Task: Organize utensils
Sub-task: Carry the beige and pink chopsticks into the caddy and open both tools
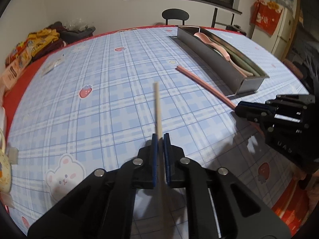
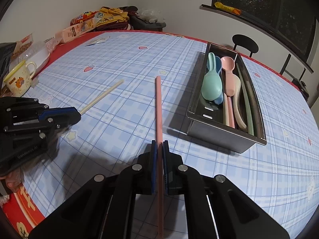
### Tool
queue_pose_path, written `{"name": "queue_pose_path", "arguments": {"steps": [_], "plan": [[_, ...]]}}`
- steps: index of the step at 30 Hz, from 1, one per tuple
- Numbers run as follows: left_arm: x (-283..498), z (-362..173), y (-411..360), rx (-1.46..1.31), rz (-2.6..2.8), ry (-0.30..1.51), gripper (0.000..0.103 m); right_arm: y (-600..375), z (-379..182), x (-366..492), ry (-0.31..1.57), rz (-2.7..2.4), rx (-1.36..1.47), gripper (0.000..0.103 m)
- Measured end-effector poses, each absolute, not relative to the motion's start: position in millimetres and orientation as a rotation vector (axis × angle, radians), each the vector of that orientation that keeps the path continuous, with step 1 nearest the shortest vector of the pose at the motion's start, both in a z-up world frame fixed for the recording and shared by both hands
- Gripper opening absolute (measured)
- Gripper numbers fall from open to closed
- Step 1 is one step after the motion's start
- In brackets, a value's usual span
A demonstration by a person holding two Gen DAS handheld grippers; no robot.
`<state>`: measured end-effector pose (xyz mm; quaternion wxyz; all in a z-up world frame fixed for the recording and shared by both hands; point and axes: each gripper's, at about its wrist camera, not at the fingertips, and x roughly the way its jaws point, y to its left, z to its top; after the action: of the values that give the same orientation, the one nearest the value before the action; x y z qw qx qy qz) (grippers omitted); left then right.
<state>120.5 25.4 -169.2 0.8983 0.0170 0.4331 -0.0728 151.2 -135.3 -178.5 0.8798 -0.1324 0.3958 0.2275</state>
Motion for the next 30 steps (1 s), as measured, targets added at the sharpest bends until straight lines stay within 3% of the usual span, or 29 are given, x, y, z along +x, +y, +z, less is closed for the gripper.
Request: {"name": "queue_pose_path", "arguments": {"steps": [30], "plan": [[102.6,-151.8,67.8,-0.249,-0.246,0.79,0.01,-175.5,-151.9,138.1,0.72,0.549,-0.035,0.006]]}}
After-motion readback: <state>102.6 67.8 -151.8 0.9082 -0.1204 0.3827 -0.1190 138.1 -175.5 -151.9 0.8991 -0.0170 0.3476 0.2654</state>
